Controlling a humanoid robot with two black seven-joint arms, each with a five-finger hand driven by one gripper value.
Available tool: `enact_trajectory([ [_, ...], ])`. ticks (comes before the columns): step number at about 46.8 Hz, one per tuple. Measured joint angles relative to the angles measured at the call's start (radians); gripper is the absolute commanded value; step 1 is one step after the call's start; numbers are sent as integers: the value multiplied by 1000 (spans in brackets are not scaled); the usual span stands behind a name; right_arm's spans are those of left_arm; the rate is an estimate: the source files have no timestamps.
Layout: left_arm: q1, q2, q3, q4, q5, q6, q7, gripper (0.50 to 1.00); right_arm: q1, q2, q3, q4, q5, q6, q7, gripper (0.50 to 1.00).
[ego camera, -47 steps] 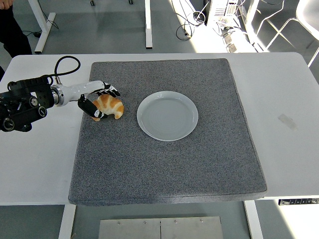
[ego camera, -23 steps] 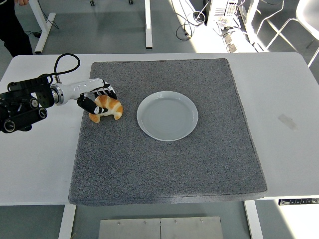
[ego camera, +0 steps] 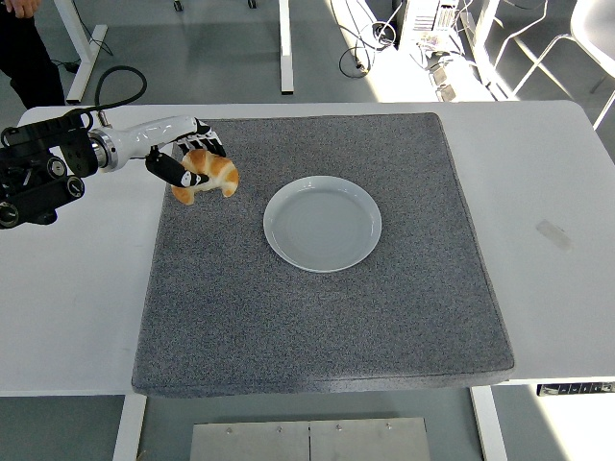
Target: Place the bread on the plate
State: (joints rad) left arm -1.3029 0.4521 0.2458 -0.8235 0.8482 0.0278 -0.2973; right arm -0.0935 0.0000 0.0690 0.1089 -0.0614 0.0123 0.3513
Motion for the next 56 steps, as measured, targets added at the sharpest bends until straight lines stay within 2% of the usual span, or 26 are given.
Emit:
enact_trajectory([
  [9, -48, 4, -41, -1, 0, -40, 7, 593, 0, 0, 0, 0, 0, 0, 0, 1000],
  [27, -85, -13, -73, -53, 3, -54, 9, 601, 0, 0, 0, 0, 0, 0, 0, 1000],
  [37, -95, -78, -90, -74, 8, -54, 12, 602, 0, 0, 0, 0, 0, 0, 0, 1000],
  [56, -58, -199, -80, -68, 18, -44, 12, 604, 0, 0, 0, 0, 0, 0, 0, 1000],
])
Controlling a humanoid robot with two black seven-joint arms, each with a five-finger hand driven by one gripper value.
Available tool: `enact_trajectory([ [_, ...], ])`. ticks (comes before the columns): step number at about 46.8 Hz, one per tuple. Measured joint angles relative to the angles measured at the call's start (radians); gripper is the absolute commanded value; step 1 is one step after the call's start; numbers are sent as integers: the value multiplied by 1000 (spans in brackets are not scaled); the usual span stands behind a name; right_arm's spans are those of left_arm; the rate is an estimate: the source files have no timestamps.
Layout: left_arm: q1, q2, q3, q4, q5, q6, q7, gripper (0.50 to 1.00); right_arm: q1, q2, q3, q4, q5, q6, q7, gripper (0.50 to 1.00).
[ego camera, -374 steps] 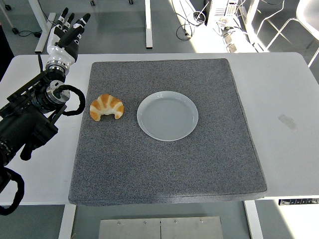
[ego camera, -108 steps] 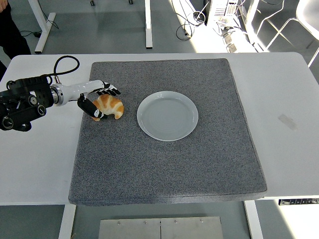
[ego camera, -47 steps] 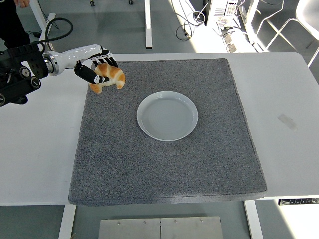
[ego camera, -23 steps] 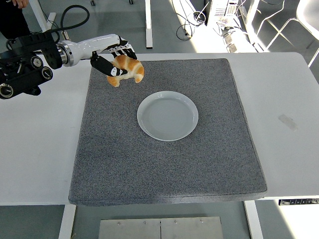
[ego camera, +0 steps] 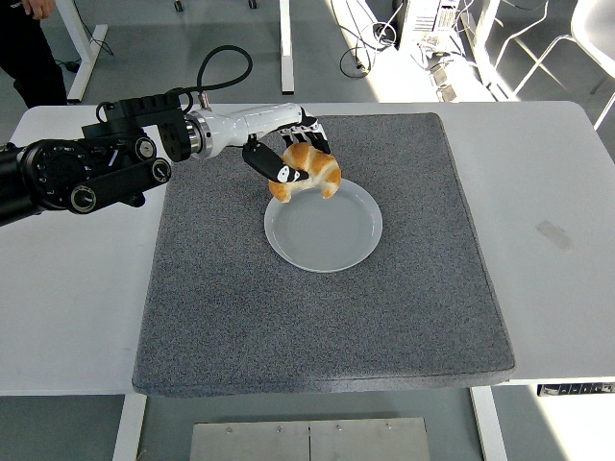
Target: Place the bread on the plate
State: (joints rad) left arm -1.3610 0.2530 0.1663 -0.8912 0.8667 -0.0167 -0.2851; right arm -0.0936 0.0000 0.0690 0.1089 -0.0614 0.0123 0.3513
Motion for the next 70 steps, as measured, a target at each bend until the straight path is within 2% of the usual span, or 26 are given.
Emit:
enact_trajectory([
  [13, 37, -48, 25, 19, 15, 8, 3, 605, 0, 0, 0, 0, 0, 0, 0, 1000],
  [22, 61, -82, 44, 86, 16, 11, 2, 607, 0, 0, 0, 0, 0, 0, 0, 1000],
  [29, 72, -89, 47, 97, 15, 11, 0, 608, 0, 0, 0, 0, 0, 0, 0, 1000],
  [46, 105, -160, 47, 162, 15, 12, -1, 611, 0, 0, 0, 0, 0, 0, 0, 1000],
  [52, 119, -190, 49, 201, 15, 12, 0, 642, 0, 0, 0, 0, 0, 0, 0, 1000],
  [60, 122, -193, 50, 209, 16, 12, 0, 714, 0, 0, 0, 0, 0, 0, 0, 1000],
  [64, 122, -191, 50, 210, 15, 11, 1, 790, 0, 0, 0, 0, 0, 0, 0, 1000],
  [70, 119, -190, 42, 210, 0, 10, 1, 873, 0, 0, 0, 0, 0, 0, 0, 1000],
])
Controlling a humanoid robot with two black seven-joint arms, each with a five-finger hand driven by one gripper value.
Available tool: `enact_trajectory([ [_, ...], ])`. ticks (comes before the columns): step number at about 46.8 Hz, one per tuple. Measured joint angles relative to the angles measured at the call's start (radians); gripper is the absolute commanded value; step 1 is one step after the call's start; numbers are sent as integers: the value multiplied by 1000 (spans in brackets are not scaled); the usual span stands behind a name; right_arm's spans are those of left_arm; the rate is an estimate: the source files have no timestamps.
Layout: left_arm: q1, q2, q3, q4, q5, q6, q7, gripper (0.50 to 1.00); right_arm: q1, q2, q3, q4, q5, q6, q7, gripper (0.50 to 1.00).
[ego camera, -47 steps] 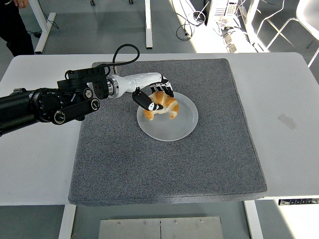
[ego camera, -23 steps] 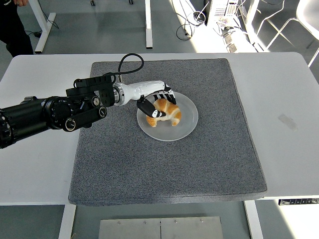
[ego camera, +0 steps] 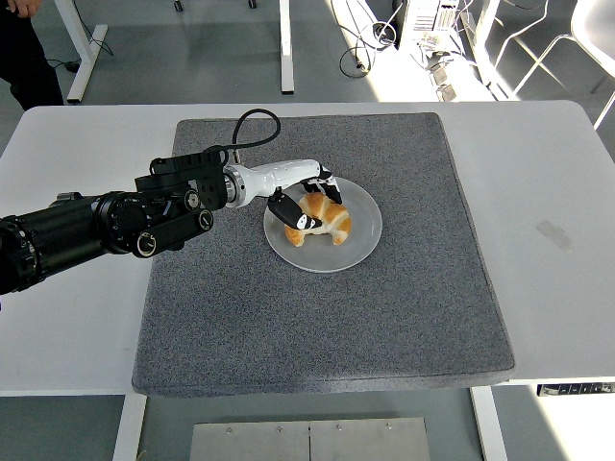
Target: Place the bread on the plate
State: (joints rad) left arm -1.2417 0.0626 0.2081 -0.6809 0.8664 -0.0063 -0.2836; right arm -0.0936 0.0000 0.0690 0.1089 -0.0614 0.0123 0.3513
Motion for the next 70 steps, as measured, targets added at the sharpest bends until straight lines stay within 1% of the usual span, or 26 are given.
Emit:
enact_trajectory([
  [6, -1, -2, -5, -1, -4, -7, 1, 919, 0, 0, 0, 0, 0, 0, 0, 1000],
  [13, -3, -2, -14, -2, -18, -9, 1, 924, 0, 0, 0, 0, 0, 0, 0, 1000],
  [22, -15, 22, -83, 0, -218, 5, -1, 924, 0, 0, 0, 0, 0, 0, 0, 1000],
  [26, -14, 46, -102, 13, -300, 39, -3, 924, 0, 0, 0, 0, 0, 0, 0, 1000],
  [33, 1, 54, -149, 45, -458, 115, -16, 925, 0, 0, 0, 0, 0, 0, 0, 1000],
  [39, 16, 56, -185, 84, -575, 154, -19, 925, 0, 0, 0, 0, 0, 0, 0, 1000],
  [43, 24, 58, -241, 102, -639, 169, -24, 925, 0, 0, 0, 0, 0, 0, 0, 1000],
  [48, 43, 71, -334, 121, -688, 171, -48, 925, 0, 0, 0, 0, 0, 0, 0, 1000],
  [51, 63, 91, -389, 123, -691, 171, -61, 925, 0, 0, 0, 0, 0, 0, 0, 1000],
  [55, 96, 98, -470, 124, -693, 171, -71, 936, 0, 0, 0, 0, 0, 0, 0, 1000],
  [61, 134, 99, -603, 124, -692, 170, -73, 966, 0, 0, 0, 0, 0, 0, 0, 1000],
  [65, 148, 105, -679, 124, -692, 169, -73, 971, 0, 0, 0, 0, 0, 0, 0, 1000],
  [70, 162, 109, -743, 124, -693, 165, -72, 974, 0, 0, 0, 0, 0, 0, 0, 1000],
])
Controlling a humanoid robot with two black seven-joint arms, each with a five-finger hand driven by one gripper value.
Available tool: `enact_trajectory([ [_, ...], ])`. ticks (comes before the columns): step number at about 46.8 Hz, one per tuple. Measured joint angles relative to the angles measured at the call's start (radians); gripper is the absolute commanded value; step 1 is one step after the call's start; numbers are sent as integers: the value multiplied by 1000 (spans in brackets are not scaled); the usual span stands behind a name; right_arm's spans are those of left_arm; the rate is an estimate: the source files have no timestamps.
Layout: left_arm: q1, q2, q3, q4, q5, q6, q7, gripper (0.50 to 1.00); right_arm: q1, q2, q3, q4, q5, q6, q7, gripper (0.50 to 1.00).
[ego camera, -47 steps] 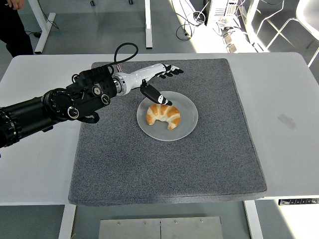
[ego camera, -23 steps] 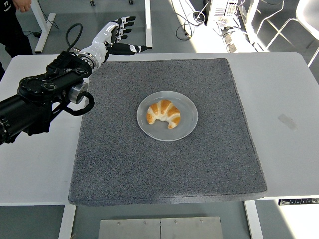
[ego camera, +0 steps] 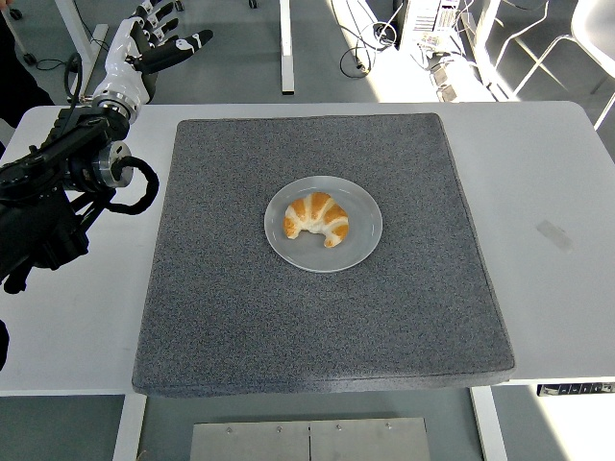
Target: Place the bread on the plate
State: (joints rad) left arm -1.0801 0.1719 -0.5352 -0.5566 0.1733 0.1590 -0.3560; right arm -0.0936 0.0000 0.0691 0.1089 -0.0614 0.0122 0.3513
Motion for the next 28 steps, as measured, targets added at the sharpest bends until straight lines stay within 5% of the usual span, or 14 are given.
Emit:
enact_trajectory([
  [12, 9, 3, -80, 44, -36, -11, 7, 981, 0, 0, 0, 0, 0, 0, 0, 1000],
  [28, 18, 0, -130, 100, -183, -127, 8, 984, 0, 0, 0, 0, 0, 0, 0, 1000],
])
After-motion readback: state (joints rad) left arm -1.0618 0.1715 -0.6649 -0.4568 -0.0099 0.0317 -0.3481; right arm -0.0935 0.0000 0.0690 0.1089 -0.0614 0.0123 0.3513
